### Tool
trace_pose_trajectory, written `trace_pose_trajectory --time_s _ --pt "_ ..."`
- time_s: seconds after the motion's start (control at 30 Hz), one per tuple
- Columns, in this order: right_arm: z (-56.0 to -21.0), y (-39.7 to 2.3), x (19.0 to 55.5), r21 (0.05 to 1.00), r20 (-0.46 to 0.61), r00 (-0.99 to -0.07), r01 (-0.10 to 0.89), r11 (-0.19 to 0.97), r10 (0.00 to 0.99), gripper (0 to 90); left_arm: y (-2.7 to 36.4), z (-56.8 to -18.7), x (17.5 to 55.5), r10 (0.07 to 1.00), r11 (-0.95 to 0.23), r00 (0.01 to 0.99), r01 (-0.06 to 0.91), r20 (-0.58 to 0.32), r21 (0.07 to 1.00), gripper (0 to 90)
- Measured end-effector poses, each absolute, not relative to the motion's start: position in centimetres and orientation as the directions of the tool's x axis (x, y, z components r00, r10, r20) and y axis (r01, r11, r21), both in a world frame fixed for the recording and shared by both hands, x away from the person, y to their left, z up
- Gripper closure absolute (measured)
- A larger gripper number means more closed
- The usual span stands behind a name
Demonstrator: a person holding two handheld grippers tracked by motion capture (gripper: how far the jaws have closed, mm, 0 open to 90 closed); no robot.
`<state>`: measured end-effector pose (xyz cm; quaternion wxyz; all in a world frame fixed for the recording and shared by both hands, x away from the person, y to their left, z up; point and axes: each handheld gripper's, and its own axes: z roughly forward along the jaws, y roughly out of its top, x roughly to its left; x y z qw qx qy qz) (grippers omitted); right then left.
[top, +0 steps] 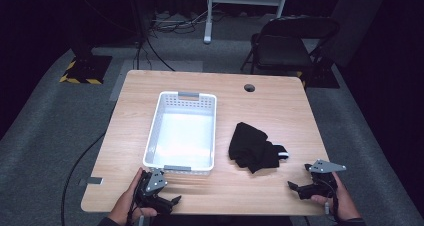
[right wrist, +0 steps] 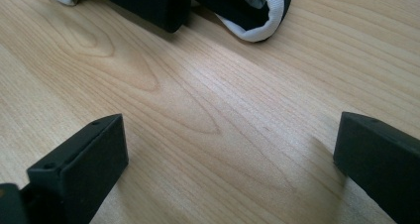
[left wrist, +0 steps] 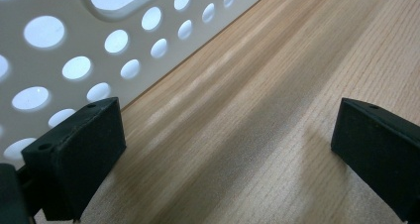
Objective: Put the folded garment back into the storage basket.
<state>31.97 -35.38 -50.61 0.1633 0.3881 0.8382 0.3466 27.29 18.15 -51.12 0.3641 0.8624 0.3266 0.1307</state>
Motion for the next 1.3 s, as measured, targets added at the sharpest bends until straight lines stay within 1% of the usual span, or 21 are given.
trace_pose_trajectory --time_s 0.77,1.03,1.3 --pt "-50.4 -35.4 32.2 0.696 -0.003 -0.655 0.541 0.472 0.756 1.1 18.2 -51.1 27.3 0.655 -0.525 0.756 0.467 -0.013 0.712 0.3" --pt "-49.7 -35.0 32.2 0.677 -0.045 -0.654 0.536 0.505 0.755 3.5 18.2 -51.1 27.3 0.655 -0.525 0.755 0.467 -0.013 0.712 0.3" --pt "-48.7 -34.7 32.1 0.688 -0.06 -0.654 0.521 0.506 0.754 3.5 18.2 -51.1 27.3 0.655 -0.525 0.756 0.467 -0.013 0.712 0.3"
